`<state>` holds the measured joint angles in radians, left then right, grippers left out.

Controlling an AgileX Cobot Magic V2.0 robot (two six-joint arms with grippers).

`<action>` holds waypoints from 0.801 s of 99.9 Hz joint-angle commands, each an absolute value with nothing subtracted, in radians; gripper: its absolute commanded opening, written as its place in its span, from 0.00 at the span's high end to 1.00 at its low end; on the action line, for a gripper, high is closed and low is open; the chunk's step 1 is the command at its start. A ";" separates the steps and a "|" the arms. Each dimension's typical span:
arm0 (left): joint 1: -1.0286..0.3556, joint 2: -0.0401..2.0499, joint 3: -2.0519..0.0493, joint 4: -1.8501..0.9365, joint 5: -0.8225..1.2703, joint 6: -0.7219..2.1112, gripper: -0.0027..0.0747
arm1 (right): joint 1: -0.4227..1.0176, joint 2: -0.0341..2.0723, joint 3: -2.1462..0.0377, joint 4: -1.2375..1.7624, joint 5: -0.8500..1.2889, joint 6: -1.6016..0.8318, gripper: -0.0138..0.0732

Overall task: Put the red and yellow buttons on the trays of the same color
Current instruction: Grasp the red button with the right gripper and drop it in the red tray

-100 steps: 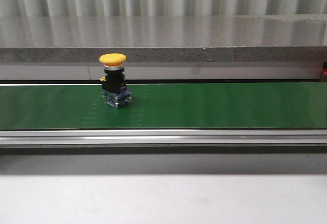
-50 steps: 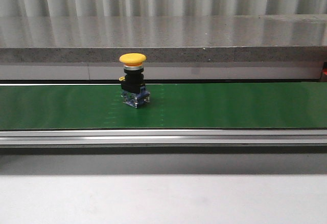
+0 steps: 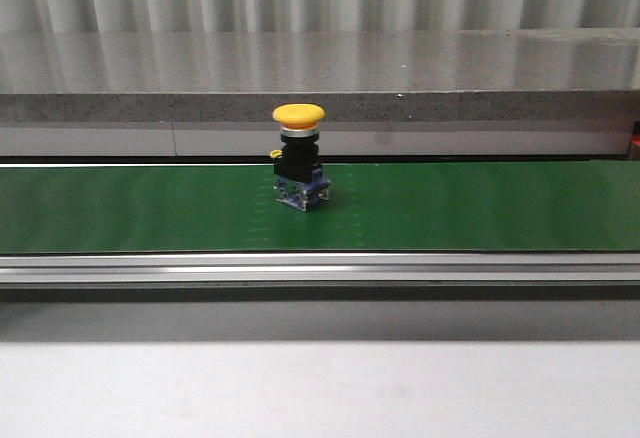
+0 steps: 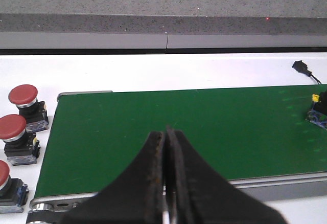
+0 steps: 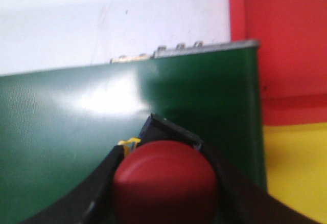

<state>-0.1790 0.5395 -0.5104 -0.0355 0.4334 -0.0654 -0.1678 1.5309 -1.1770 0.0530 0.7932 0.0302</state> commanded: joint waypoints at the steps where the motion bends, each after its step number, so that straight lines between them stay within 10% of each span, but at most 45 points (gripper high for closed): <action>1: -0.189 0.541 -0.535 -0.037 0.353 -0.062 0.99 | -0.214 1.502 -1.267 0.039 0.764 0.021 0.76; 80: -0.189 0.541 -0.535 -0.037 0.353 -0.062 0.99 | -0.442 1.880 -1.519 0.039 0.696 0.021 0.76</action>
<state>-0.1790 0.5395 -0.5104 -0.0355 0.4334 -0.0654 -0.4350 1.9145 -1.4806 0.0470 0.7702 0.0278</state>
